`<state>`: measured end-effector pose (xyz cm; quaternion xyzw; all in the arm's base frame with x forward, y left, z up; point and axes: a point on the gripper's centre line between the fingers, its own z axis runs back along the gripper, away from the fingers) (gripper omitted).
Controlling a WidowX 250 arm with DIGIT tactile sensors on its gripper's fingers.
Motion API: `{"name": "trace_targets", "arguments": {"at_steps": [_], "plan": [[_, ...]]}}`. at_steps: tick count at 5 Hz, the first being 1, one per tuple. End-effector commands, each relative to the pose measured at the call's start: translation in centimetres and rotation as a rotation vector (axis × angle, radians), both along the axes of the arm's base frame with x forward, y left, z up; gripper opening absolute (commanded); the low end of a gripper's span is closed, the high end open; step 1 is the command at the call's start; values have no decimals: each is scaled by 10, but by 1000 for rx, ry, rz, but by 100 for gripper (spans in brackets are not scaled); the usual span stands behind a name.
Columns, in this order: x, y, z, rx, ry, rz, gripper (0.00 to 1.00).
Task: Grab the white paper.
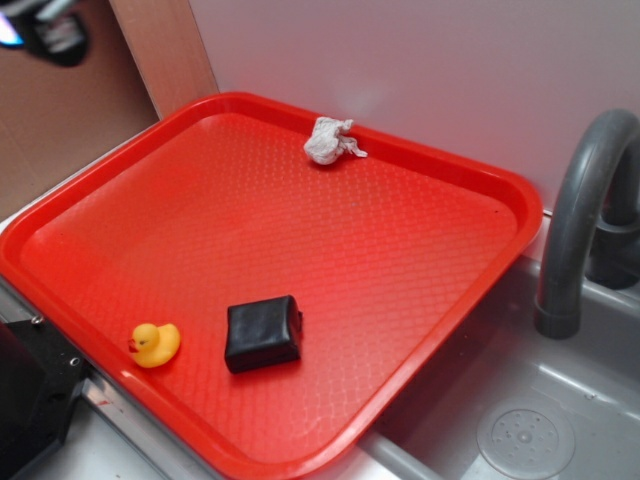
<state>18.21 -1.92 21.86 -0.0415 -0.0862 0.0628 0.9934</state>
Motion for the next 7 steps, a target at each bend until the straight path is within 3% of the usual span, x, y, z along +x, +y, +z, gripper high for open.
{"name": "trace_targets", "arguments": {"at_steps": [1, 2, 4, 5, 7], "plan": [[83, 28, -51, -33, -152, 127, 100], [116, 40, -84, -51, -179, 145, 100], [160, 45, -136, 39, -166, 76, 100], [173, 38, -160, 22, -159, 54, 100], [188, 3, -172, -134, -204, -57, 100]]}}
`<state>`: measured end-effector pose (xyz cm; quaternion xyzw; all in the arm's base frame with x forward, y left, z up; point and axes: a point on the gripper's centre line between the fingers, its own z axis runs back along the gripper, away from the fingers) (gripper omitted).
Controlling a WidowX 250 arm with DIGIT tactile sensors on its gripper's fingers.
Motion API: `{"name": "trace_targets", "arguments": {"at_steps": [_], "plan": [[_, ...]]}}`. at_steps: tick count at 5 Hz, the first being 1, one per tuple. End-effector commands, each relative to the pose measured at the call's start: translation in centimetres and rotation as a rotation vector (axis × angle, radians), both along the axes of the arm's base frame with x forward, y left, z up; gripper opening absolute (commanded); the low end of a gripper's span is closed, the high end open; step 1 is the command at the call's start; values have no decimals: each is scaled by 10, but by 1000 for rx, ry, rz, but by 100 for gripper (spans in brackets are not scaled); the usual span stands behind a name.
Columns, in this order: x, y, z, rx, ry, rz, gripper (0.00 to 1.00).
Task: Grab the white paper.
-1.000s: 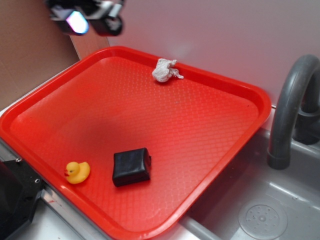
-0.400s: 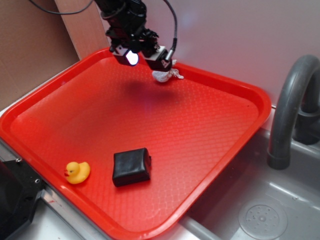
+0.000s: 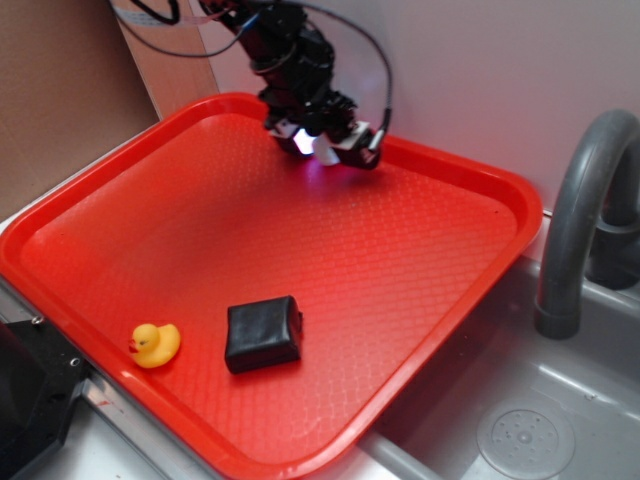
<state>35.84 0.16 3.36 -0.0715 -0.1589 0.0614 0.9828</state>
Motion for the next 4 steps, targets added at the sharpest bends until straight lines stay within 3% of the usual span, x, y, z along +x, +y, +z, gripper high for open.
{"name": "trace_targets", "arguments": {"at_steps": [1, 2, 3, 4], "plan": [[14, -25, 9, -30, -35, -58, 0], [-2, -21, 23, 34, 3, -8, 0], [-26, -28, 64, 241, 180, 134, 0], [-72, -35, 114, 236, 239, 293, 0]]}}
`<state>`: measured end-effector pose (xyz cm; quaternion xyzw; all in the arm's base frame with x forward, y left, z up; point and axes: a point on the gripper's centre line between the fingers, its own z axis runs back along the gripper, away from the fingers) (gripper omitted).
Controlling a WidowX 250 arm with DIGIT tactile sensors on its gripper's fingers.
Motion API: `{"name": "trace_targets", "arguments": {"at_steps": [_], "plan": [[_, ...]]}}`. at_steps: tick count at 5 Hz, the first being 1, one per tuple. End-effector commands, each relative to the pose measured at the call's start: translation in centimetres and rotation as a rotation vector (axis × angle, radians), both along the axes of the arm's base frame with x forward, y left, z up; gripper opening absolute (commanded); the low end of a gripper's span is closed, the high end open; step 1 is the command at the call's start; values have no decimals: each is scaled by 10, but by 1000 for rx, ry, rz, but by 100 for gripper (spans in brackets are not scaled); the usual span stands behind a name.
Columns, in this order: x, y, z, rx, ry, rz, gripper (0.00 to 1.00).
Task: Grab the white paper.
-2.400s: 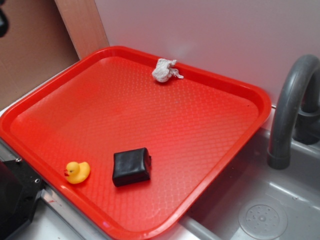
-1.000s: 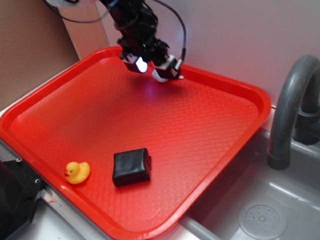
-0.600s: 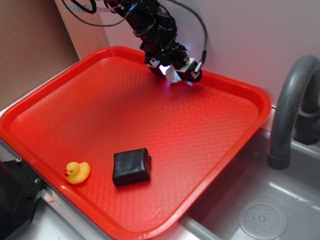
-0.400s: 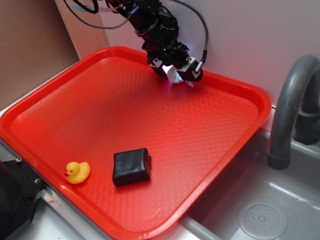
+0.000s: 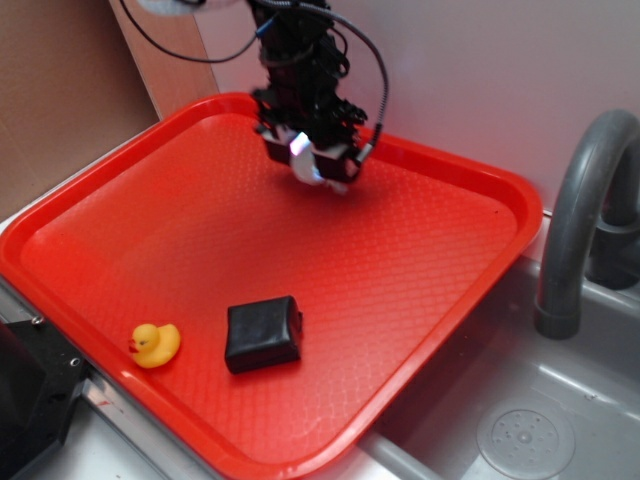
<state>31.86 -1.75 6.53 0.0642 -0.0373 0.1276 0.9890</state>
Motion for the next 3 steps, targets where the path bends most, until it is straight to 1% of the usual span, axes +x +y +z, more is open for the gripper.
{"name": "trace_targets", "arguments": {"at_steps": [1, 2, 3], "plan": [[-76, -2, 133, -121, -56, 187, 0], [-114, 13, 180, -169, -110, 190, 0], [-131, 28, 190, -229, -152, 198, 0]]}}
